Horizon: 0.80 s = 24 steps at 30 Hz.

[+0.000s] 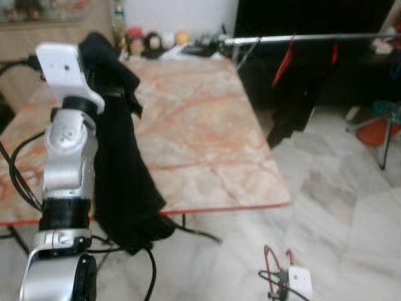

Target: Hang hanger

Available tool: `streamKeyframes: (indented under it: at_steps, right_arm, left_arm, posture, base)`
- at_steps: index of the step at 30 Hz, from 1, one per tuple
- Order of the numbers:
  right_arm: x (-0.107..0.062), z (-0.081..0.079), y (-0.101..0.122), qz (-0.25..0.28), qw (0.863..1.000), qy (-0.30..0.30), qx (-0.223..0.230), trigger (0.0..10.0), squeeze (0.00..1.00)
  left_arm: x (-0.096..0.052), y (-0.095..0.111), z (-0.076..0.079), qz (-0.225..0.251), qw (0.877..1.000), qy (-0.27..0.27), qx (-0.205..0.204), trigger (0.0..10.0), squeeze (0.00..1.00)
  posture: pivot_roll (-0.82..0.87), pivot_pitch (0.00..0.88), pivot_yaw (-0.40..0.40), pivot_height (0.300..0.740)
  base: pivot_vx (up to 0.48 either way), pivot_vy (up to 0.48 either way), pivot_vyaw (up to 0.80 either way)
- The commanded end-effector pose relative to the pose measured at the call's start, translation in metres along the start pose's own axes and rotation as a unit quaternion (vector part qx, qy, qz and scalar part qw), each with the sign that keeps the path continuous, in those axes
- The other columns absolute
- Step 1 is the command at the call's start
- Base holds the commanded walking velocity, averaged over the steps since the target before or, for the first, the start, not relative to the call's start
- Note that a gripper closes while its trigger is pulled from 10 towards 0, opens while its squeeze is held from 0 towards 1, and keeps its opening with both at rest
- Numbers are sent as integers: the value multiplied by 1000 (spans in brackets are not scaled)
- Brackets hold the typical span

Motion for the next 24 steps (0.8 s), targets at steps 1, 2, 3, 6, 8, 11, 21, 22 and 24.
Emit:
streamKeyframes:
  at_steps: [1, 2, 3, 6, 8, 11, 21, 22, 24]
  right_arm:
    - [1, -8, 4, 5, 1000, 9, 4, 10000, 0]
    - [1, -8, 4, 5, 1000, 9, 4, 10000, 0]
    - [1, -8, 4, 5, 1000, 9, 3, 10000, 0]
    - [1, -8, 4, 5, 1000, 9, 4, 10000, 0]
    - [1, -7, 3, 4, 1000, 8, 3, 10000, 0]
    - [1, -7, 2, 3, 1000, 8, 3, 10000, 0]
    - [1, -6, 2, 2, 1000, 8, -1, 10000, 0]
    - [1, -6, 1, 2, 1000, 8, -2, 10000, 0]
    - [1, -6, 1, 1, 1000, 8, -2, 10000, 0]
  left_arm:
    - [-2, 8, -11, 12, 1000, 13, 6, 10000, 0]
    - [-2, 7, -10, 10, 1000, 11, 6, 10000, 0]
    - [-4, 5, -8, 6, 1000, 8, 3, 10000, 0]
    - [-14, -13, 4, -32, 999, -23, -3, 10000, 0]
    - [-34, -38, 11, -78, 996, -37, -2, 10000, 0]
    - [-59, -64, 25, -132, 989, -64, -2, 10000, 0]
    - [-137, -110, 75, -263, 947, -182, -7, 10000, 0]
    - [-143, -112, 79, -271, 943, -191, -10, 10000, 0]
    - [-146, -113, 82, -275, 941, -197, -9, 10000, 0]
  posture:
    - [136, 0, -16, 740]
    - [136, 0, -16, 740]
    - [134, 0, -15, 740]
    - [133, 0, -15, 740]
    - [132, 0, -9, 740]
    - [132, 0, -7, 740]
    - [134, 0, -6, 740]
    - [136, 0, -6, 740]
    - [136, 0, -6, 740]
  base:
    - [270, 0, 0]
    - [270, 0, 0]
    - [251, 0, 0]
    - [0, 0, 0]
    - [0, 0, 0]
    - [0, 0, 0]
    - [0, 0, 0]
    - [0, 0, 0]
    - [0, 0, 0]
Point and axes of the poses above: a point about 5 cm out from each wrist's last joint towards the gripper, its own x axis pointing out of the wrist towards the gripper, its own y axis along the axis of the wrist's last joint, z = x × y, the point moved 6 cm from there along x, pointing out of the wrist towards the gripper, and after that the axes turned 10 degrees about x, right-handed, at the moved point
